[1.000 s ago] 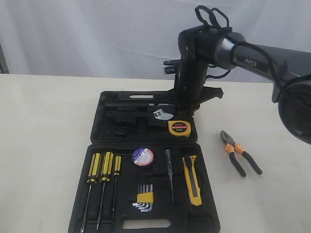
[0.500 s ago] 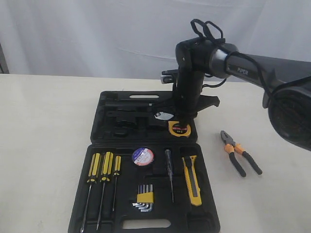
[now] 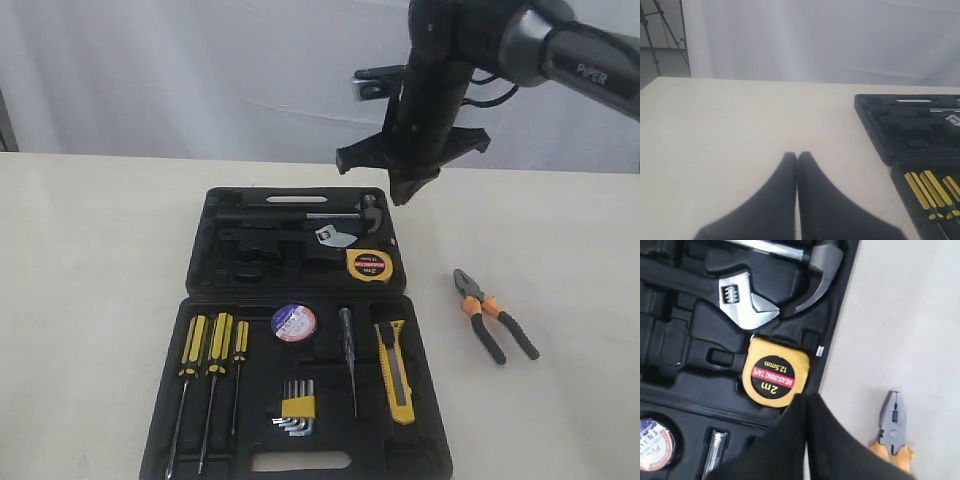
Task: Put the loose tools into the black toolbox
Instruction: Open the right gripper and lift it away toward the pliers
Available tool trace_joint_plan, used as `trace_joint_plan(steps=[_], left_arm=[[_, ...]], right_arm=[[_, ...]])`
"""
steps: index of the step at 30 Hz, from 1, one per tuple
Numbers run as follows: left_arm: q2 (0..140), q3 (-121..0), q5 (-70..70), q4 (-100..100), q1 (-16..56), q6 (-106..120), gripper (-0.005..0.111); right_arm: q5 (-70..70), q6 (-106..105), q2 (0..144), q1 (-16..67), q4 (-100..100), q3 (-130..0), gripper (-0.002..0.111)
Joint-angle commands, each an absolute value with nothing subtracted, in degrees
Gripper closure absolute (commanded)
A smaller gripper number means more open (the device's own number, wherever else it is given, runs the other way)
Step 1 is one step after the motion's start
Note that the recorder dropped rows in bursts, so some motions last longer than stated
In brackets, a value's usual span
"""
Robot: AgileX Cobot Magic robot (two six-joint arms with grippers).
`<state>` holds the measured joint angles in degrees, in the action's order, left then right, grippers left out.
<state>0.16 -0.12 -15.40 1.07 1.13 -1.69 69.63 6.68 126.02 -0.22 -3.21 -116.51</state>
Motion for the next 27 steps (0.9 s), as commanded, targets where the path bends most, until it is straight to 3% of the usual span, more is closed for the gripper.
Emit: trace_joint_plan(steps=[1,7,11,27], left_arm=[[0.0,0.0,-15.4,1.2,1.2,-1.7,0.107],[0.0,0.0,-15.4,1.2,1.2,-1.7,0.107],[0.0,0.0,-15.4,1.2,1.2,-1.7,0.107],[0.0,0.0,-15.4,1.2,1.2,-1.7,0.107]], right_arm=[[70.0,5.6,120.4,-1.7,-2.8,-114.7,0.108],[70.0,6.0,110.9,-5.2,-3.1,-101.1,0.108],[59.8,6.0,106.8,-10.7,-3.0,-85.6,0.108],[60.1,5.9,108.1,-11.7,-3.0,-83.1,0.108]])
